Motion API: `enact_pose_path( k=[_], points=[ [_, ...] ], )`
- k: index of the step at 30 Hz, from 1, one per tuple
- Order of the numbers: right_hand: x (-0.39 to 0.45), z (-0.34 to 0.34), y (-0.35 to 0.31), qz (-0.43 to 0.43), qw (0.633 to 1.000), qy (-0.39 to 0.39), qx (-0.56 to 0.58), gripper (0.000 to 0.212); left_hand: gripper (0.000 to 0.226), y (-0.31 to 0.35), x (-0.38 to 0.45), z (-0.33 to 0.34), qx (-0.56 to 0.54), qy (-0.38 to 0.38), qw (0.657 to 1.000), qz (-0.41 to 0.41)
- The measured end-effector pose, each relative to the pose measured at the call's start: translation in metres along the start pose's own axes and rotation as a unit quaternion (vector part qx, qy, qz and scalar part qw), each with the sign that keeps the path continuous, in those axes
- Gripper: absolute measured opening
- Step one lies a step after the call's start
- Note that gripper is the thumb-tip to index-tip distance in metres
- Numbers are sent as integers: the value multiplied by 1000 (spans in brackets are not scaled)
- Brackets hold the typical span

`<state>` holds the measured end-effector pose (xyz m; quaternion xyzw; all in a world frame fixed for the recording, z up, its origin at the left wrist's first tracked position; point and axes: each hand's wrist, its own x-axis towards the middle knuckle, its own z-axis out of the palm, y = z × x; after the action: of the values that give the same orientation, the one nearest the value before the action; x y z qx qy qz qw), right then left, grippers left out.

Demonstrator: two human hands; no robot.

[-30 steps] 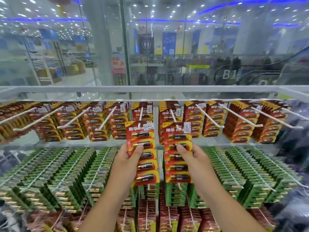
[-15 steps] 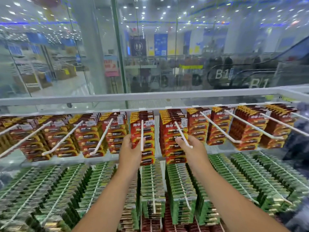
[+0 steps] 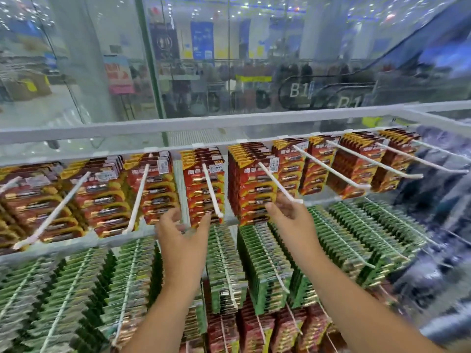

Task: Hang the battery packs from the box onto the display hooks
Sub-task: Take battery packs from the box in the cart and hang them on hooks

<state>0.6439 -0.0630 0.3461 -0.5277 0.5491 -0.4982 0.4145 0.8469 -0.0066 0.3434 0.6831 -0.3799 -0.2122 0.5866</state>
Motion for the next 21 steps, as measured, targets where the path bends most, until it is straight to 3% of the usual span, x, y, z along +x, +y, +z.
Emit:
enact_pose_path(
  k=[10, 15, 21],
  points=[
    [-78, -86, 52, 52, 997, 45, 42, 30, 55, -1, -89, 36, -8, -226, 973, -43],
    [-129, -194, 92, 69, 991, 107, 37, 32, 41, 18, -168, 104, 17, -283, 959, -26],
    [-215, -361, 166, 124, 968, 214, 48, 40, 32, 24, -321, 218, 15, -359, 933, -20]
  ],
)
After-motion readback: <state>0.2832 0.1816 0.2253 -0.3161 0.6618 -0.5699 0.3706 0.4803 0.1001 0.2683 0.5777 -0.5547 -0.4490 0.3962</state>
